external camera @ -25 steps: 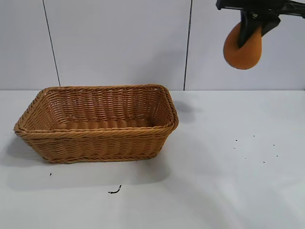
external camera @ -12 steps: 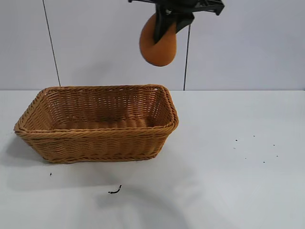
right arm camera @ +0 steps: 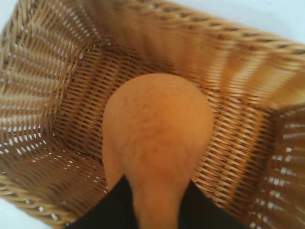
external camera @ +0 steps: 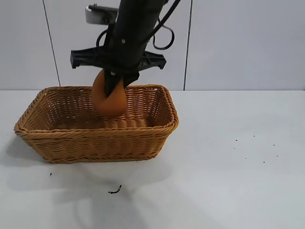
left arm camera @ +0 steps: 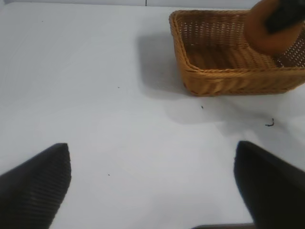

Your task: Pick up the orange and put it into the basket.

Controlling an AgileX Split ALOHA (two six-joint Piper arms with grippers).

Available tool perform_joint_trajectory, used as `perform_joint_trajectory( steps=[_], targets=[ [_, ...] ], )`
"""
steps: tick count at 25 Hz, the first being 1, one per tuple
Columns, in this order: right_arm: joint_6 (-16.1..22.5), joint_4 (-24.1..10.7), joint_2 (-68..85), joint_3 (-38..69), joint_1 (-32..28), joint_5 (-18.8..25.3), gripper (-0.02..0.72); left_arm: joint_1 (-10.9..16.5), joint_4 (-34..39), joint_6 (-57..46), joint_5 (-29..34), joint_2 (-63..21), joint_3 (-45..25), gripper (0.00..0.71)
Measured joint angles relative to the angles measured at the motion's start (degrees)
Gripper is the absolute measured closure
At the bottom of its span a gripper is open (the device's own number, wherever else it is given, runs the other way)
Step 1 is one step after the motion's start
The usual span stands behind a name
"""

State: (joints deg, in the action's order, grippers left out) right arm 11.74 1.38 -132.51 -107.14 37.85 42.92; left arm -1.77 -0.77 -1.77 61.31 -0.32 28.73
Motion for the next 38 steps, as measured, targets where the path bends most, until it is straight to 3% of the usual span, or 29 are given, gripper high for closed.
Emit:
perform_joint_trajectory(
  steps=[2, 6, 9, 14, 18, 38],
  targets=[
    [0.1, 0.1, 0.0, 0.0, 0.0, 0.3, 0.568, 0.0, 0.0, 0.0, 0.0, 0.0, 0.0, 0.044],
    [0.0, 0.0, 0.5, -0.3, 0.0, 2.0, 0.192, 0.0, 0.0, 0.0, 0.0, 0.0, 0.0, 0.044],
    [-0.1, -0.5, 1.5, -3.3, 0.0, 6.1, 0.094, 0.0, 0.0, 0.0, 0.0, 0.0, 0.0, 0.044],
    [-0.1, -3.0, 2.1, -13.8, -0.7, 18.8, 0.090, 0.0, 0.0, 0.0, 0.0, 0.0, 0.0, 0.044],
    [-0.8, -5.7, 2.4, -19.4, -3.8, 25.5, 0.090, 0.0, 0.0, 0.0, 0.0, 0.0, 0.0, 0.044],
    [-1.5, -6.2, 2.9, -19.4, -32.7, 26.7, 0.090, 0.0, 0.0, 0.0, 0.0, 0.0, 0.0, 0.044]
  ],
)
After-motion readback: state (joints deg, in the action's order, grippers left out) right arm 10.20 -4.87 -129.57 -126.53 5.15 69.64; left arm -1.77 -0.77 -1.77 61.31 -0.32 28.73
